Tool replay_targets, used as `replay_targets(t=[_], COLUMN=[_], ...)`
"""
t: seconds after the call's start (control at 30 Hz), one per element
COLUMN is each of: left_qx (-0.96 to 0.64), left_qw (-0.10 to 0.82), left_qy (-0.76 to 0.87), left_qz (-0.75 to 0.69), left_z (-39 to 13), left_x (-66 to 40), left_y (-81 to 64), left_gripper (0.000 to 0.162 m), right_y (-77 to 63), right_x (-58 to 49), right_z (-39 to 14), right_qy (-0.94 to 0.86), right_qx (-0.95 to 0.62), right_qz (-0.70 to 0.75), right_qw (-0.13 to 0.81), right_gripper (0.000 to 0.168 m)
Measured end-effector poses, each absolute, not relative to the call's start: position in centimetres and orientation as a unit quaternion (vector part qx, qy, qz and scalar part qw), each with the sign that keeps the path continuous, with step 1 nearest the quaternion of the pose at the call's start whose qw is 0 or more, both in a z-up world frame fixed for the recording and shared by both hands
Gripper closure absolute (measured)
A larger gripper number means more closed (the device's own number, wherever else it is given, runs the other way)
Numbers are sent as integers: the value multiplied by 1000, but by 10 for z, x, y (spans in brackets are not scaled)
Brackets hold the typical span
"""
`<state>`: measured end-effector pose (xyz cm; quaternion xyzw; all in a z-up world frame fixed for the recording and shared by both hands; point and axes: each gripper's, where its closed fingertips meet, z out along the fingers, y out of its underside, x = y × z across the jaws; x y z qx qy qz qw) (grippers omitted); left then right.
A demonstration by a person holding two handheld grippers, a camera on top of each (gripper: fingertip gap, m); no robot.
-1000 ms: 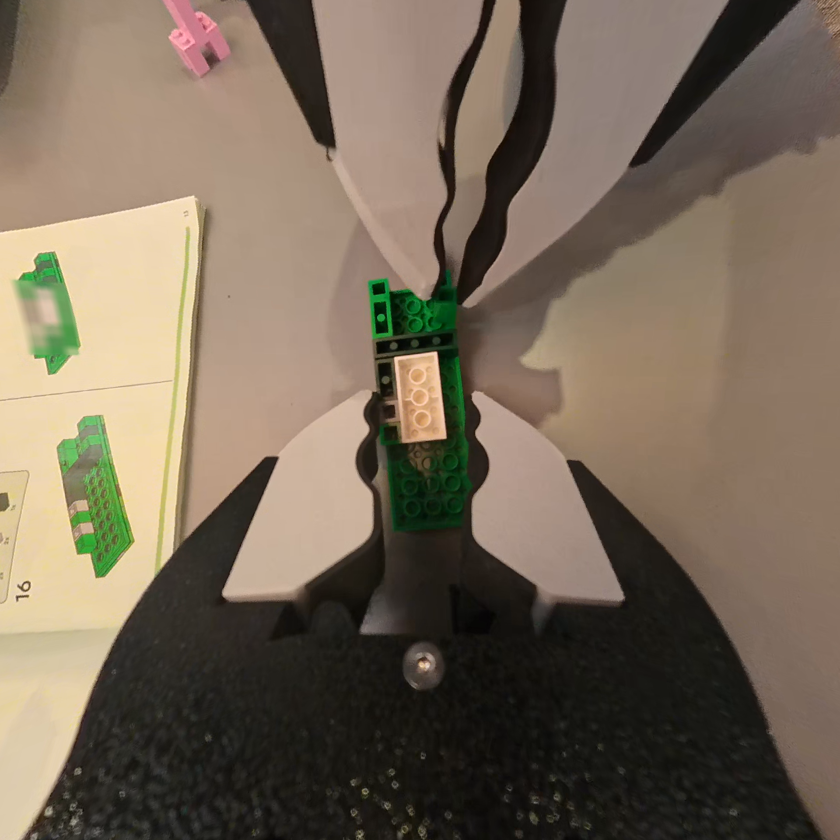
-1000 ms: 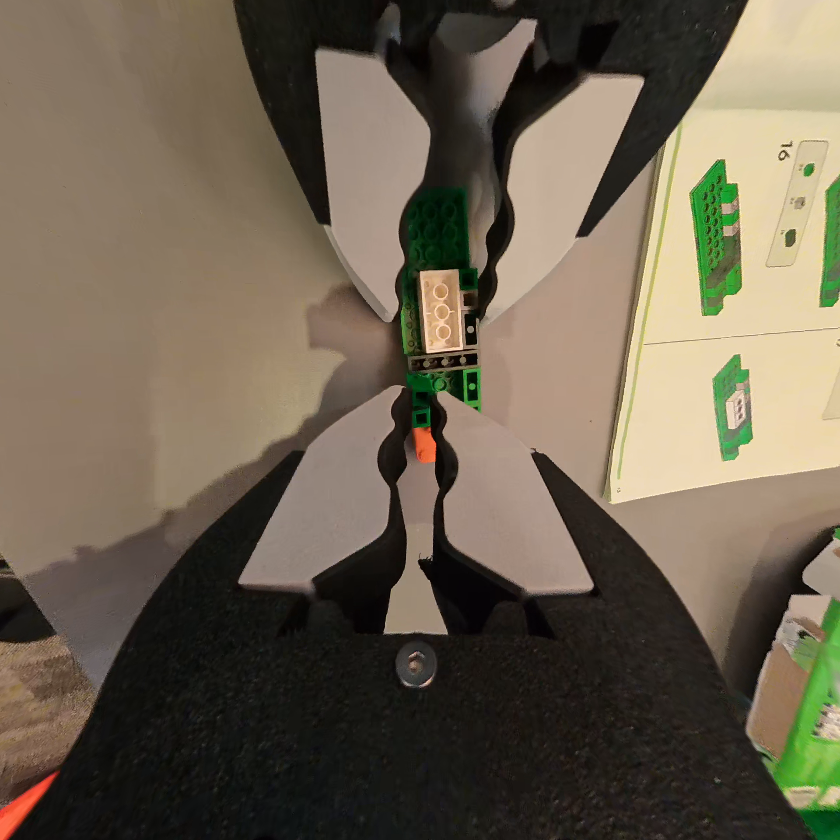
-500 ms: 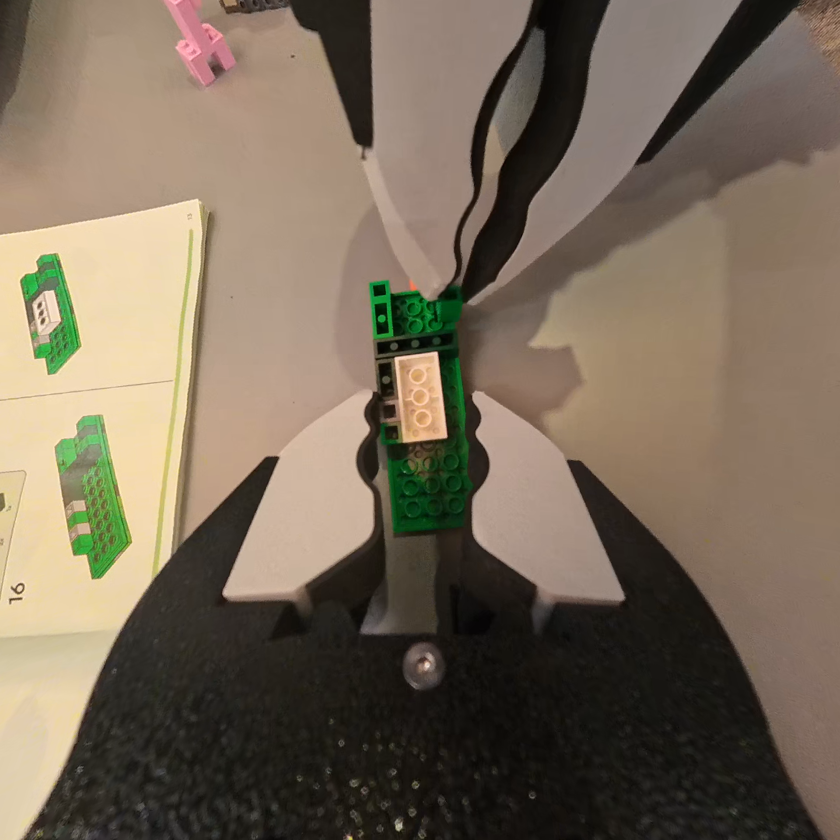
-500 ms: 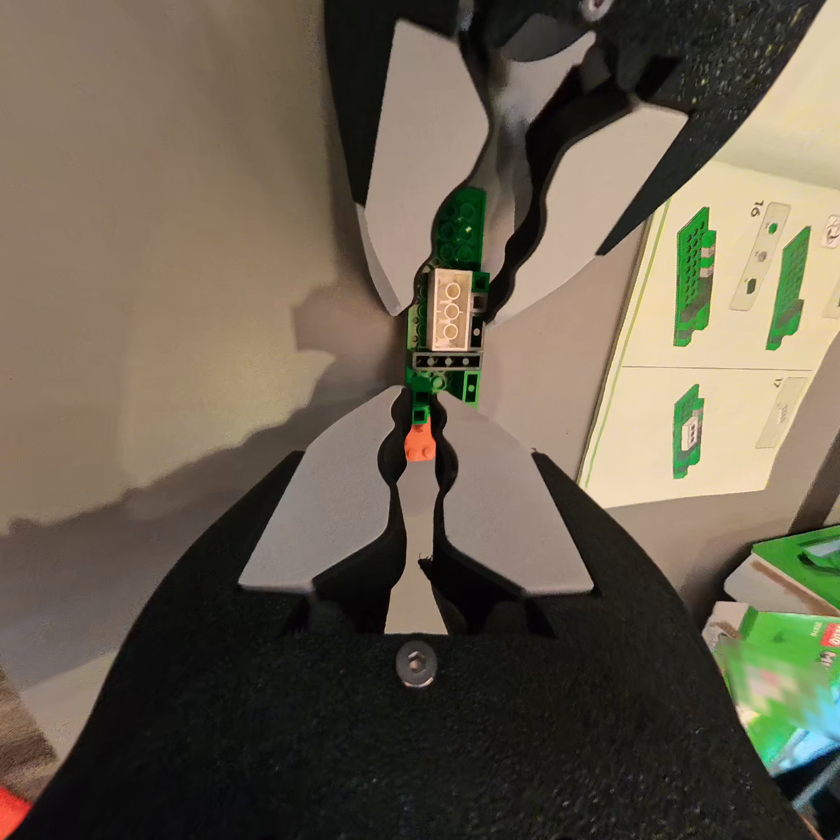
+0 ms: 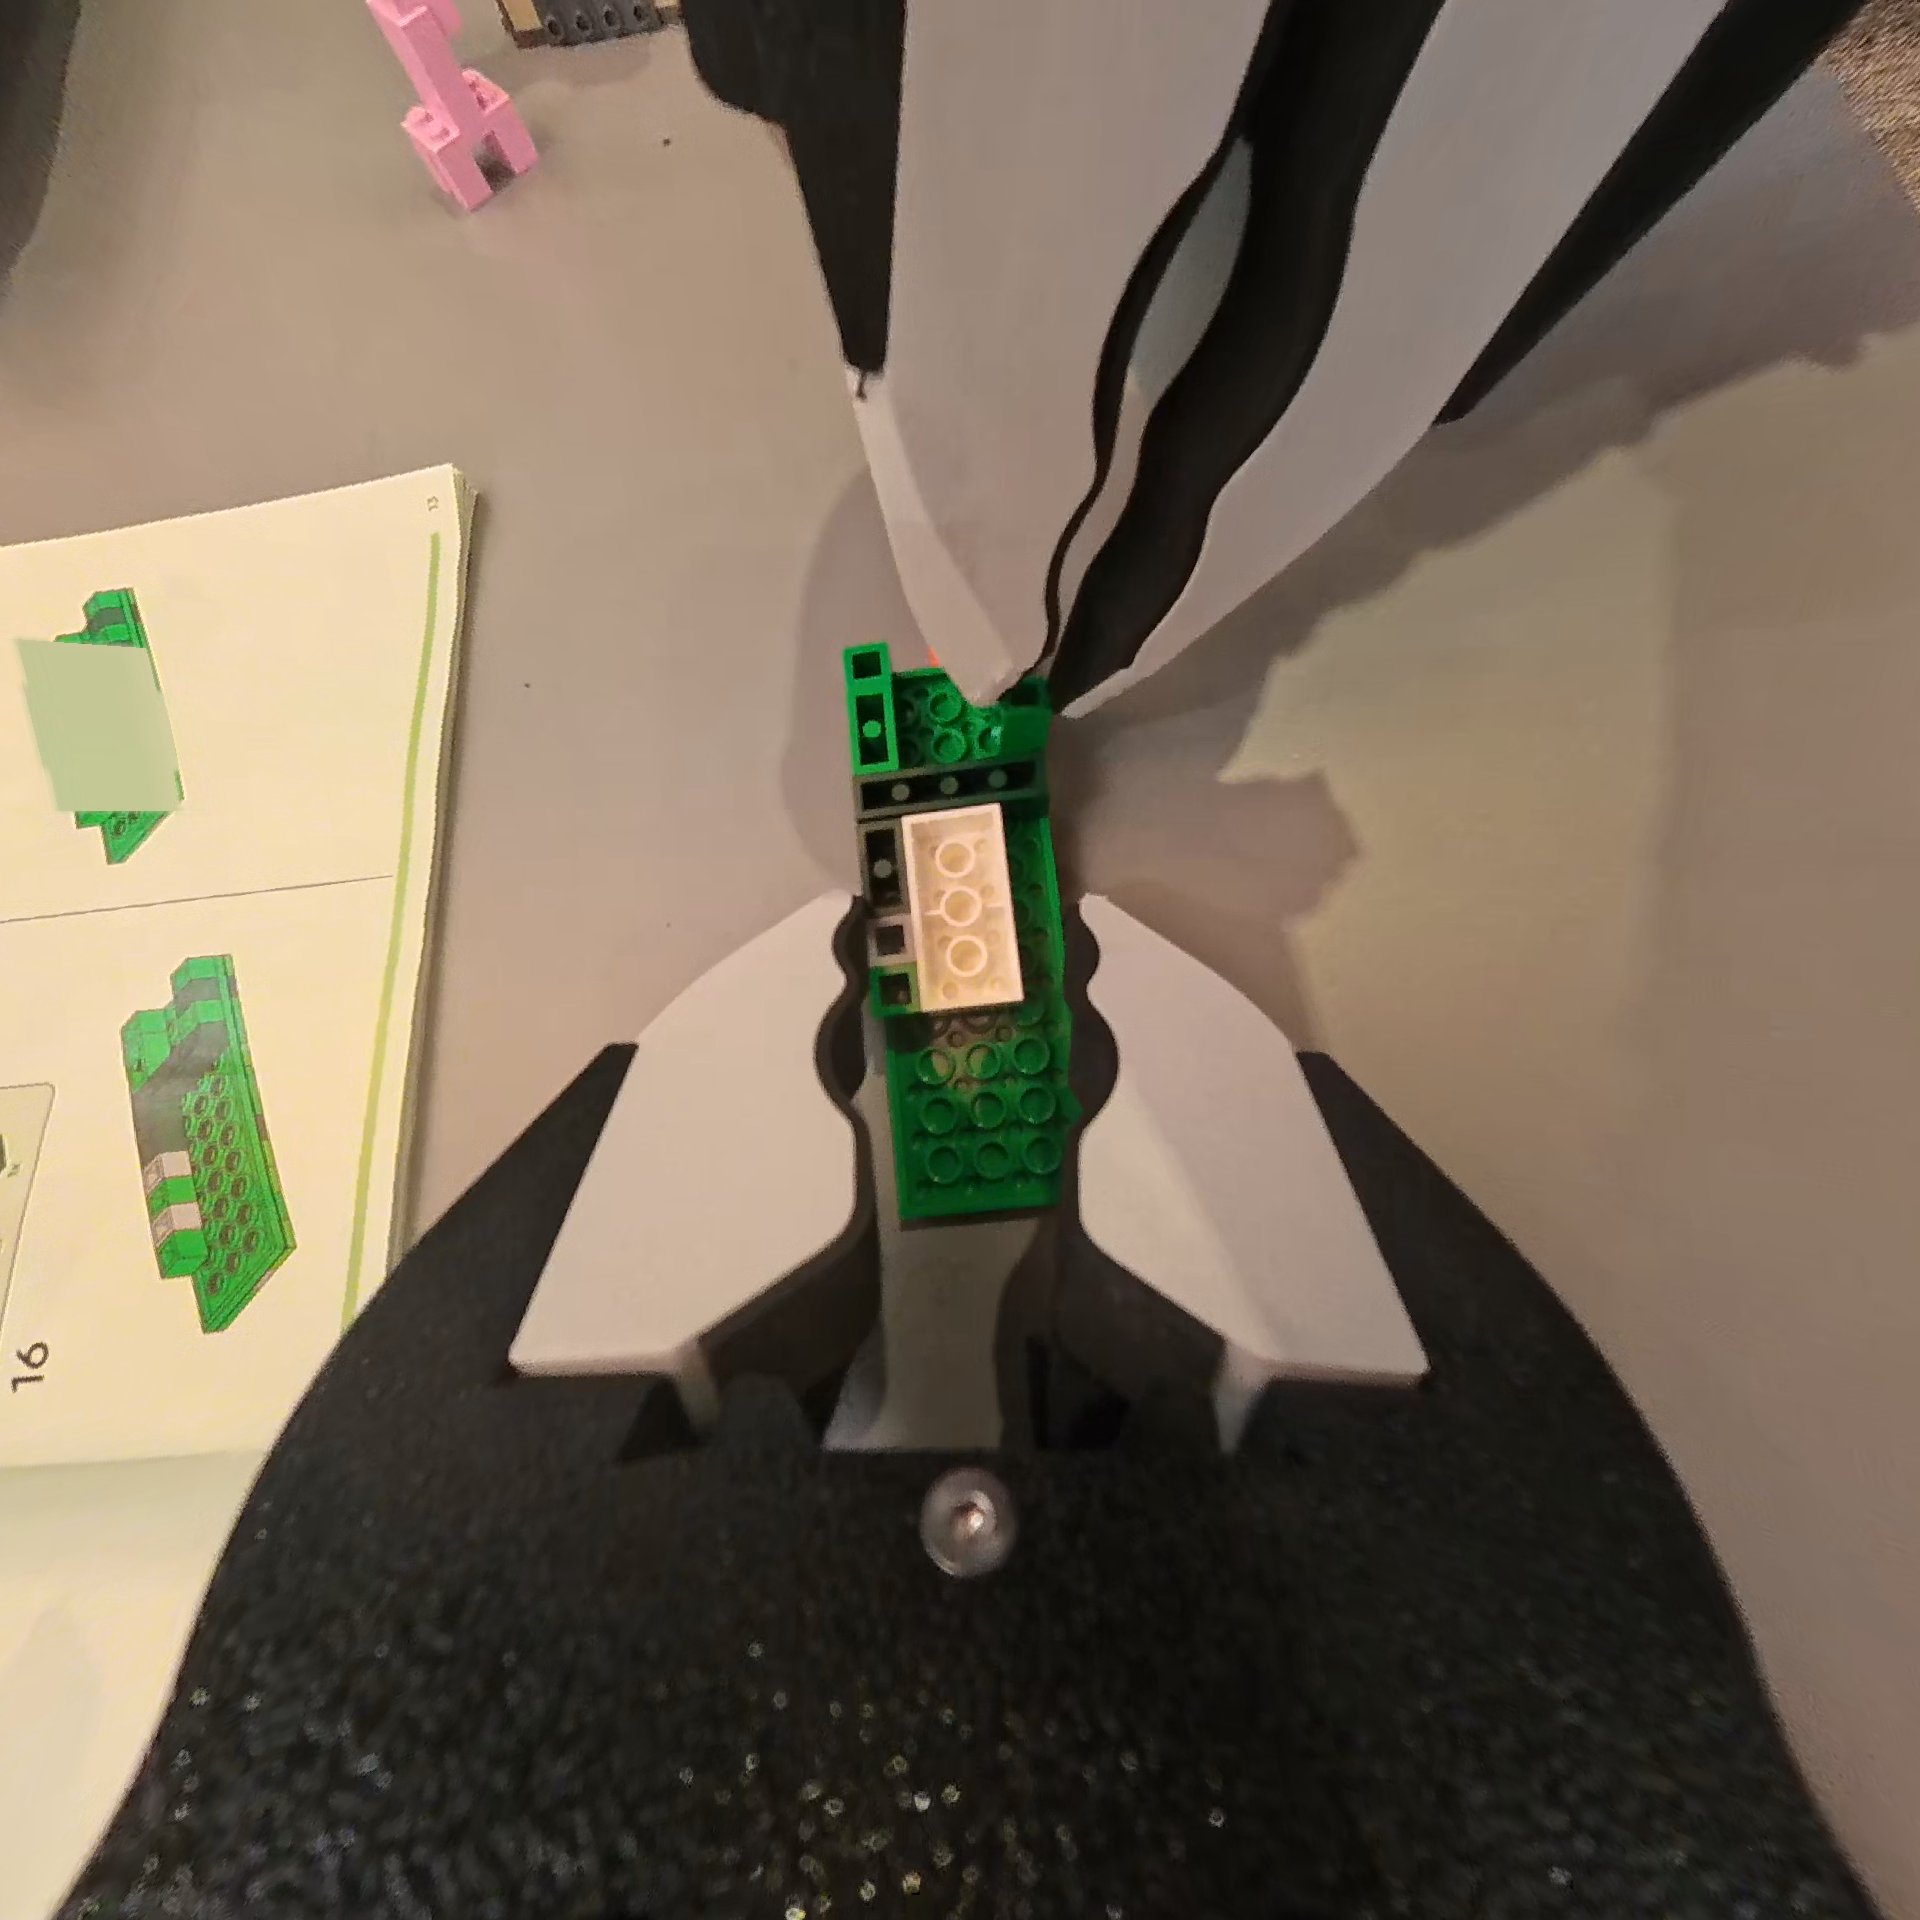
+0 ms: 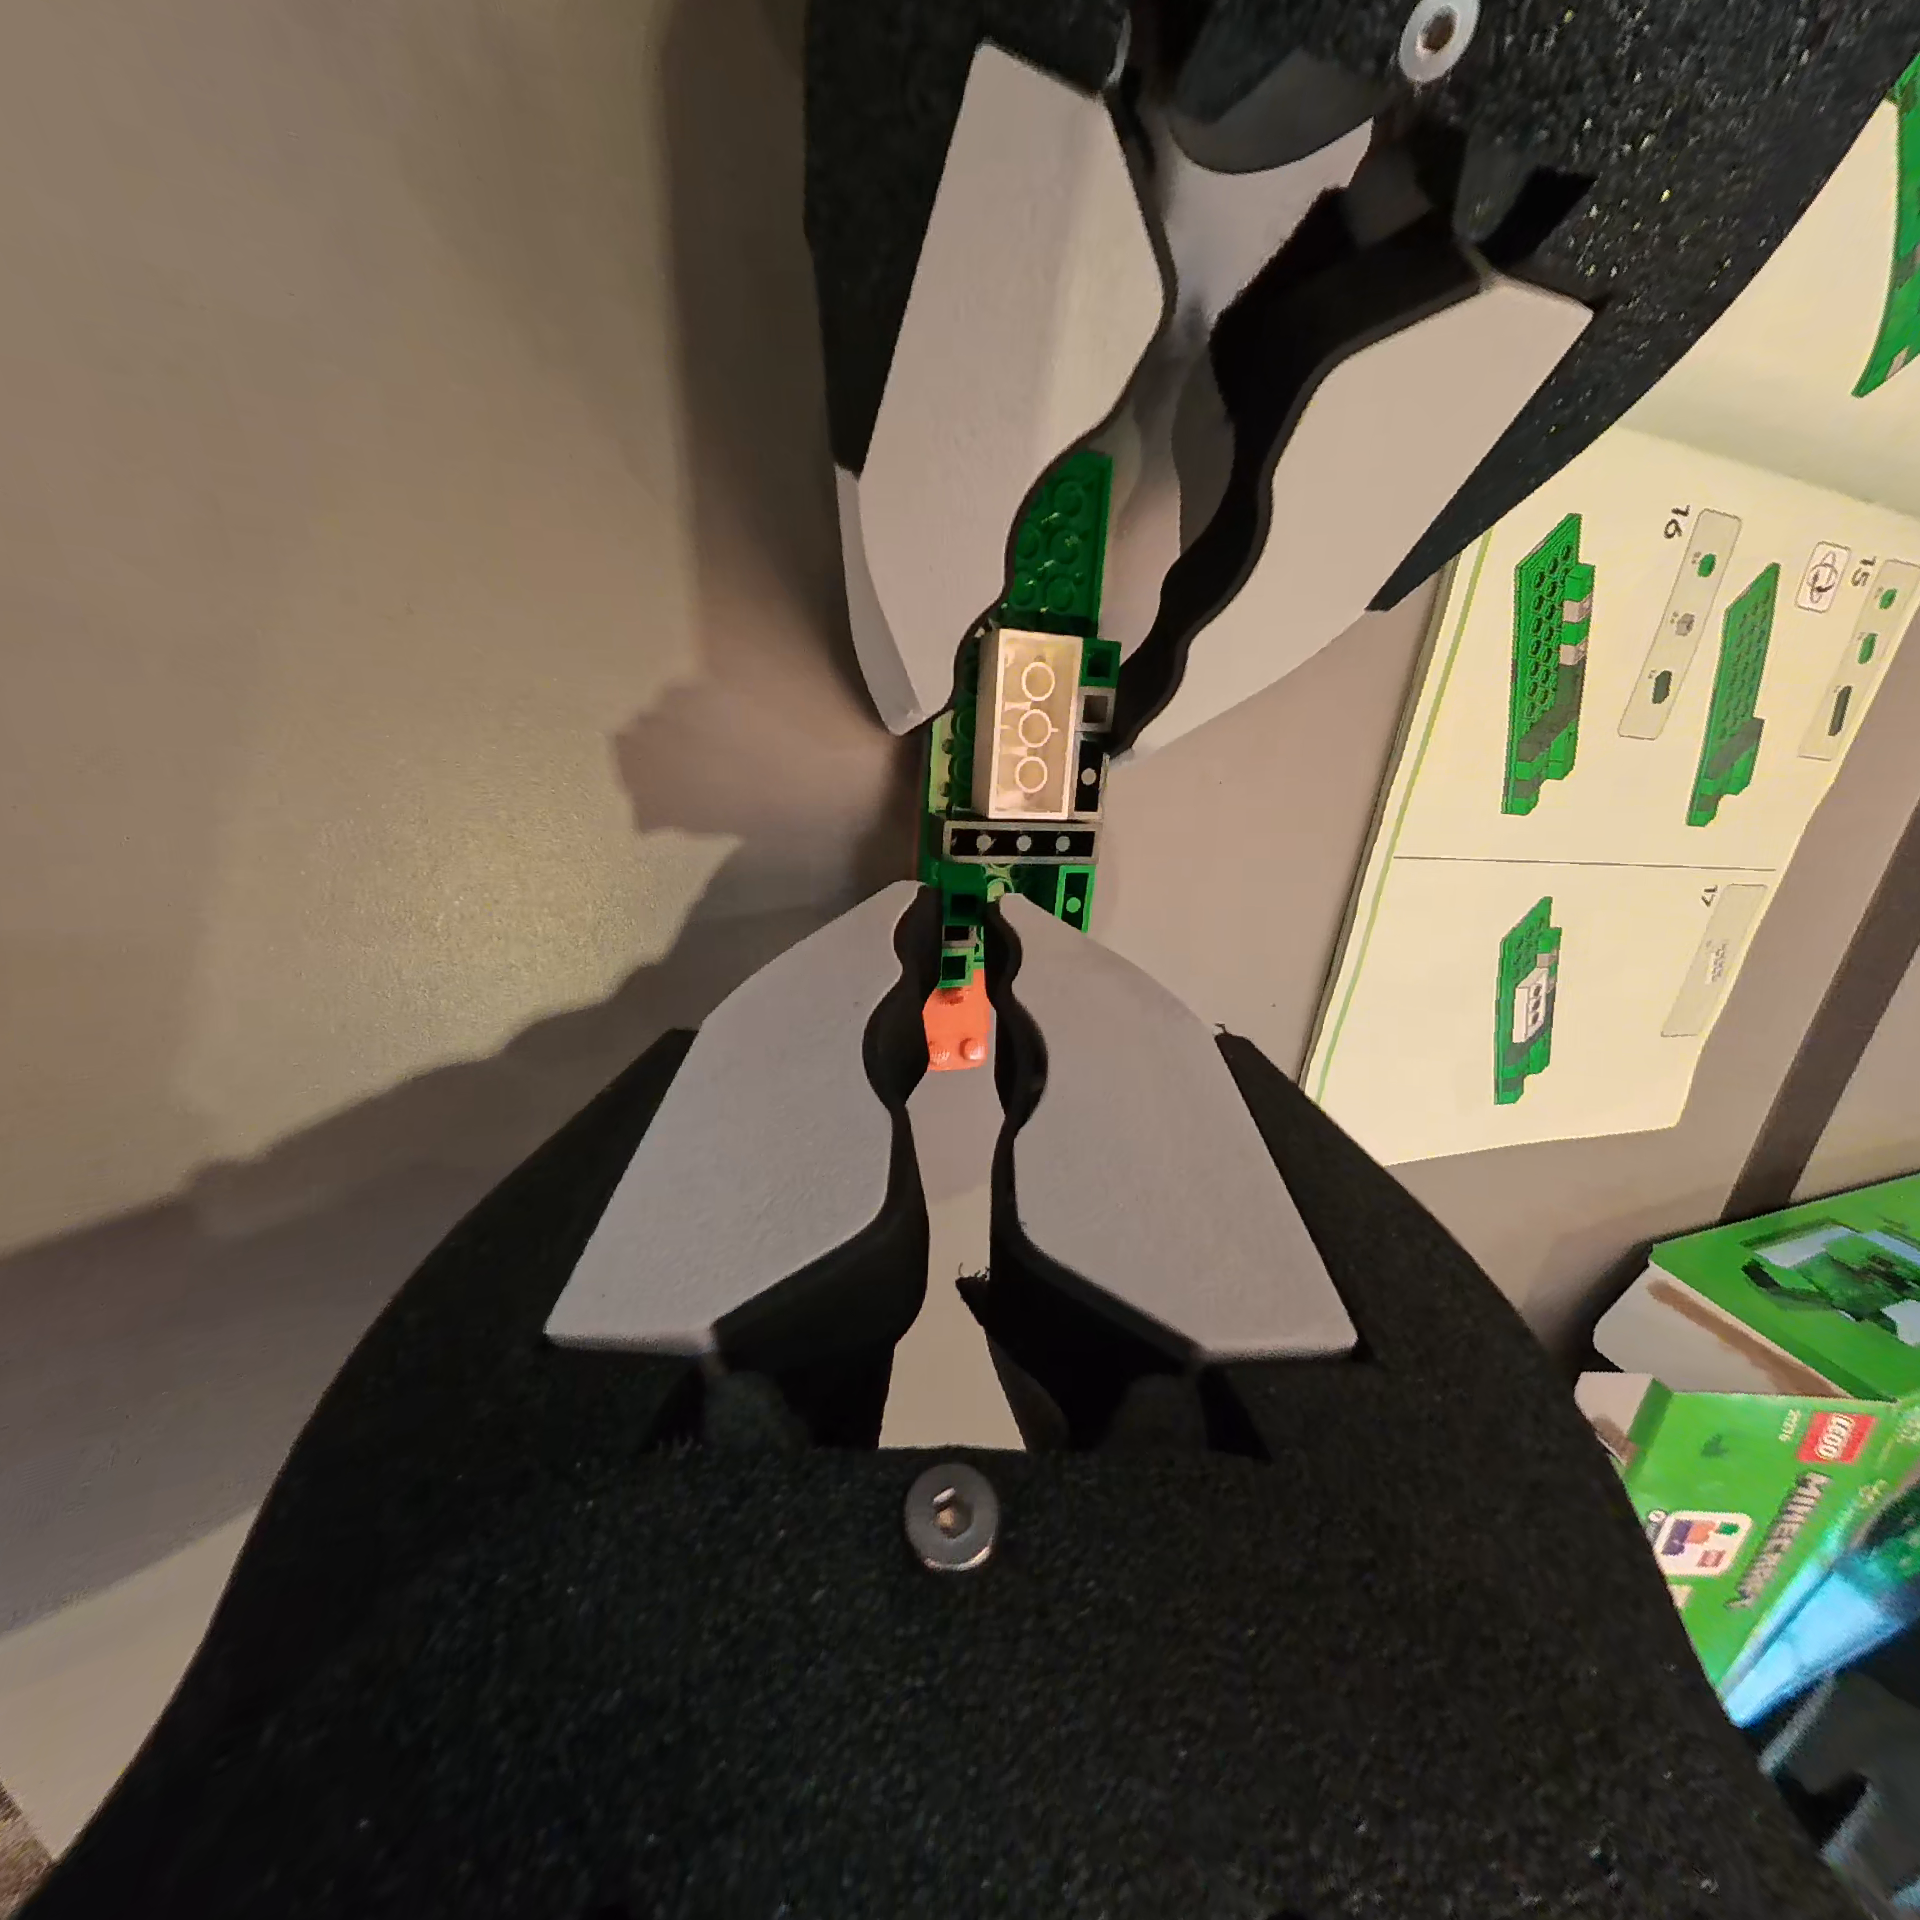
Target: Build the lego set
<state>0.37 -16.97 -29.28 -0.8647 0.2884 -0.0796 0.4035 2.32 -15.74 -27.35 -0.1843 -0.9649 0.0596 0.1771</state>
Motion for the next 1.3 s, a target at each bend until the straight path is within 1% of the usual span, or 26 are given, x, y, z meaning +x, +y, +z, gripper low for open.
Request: replay_targets(t=[0.33, 1.3], left_qx=[-864, -863], left_qw=[404, 404], left_qy=[292, 291], left_qz=[-76, -81], left_z=[-293, -293], left_x=[5, 5], left_y=[-170, -169], left_gripper=[126, 126], right_y=[-158, -159], right_x=[22, 21], right_z=[-279, -280], right_qy=[-965, -956], right_qx=[-189, -225], right_qz=[41, 85], right_qw=[178, 170], right_gripper=[160, 160])
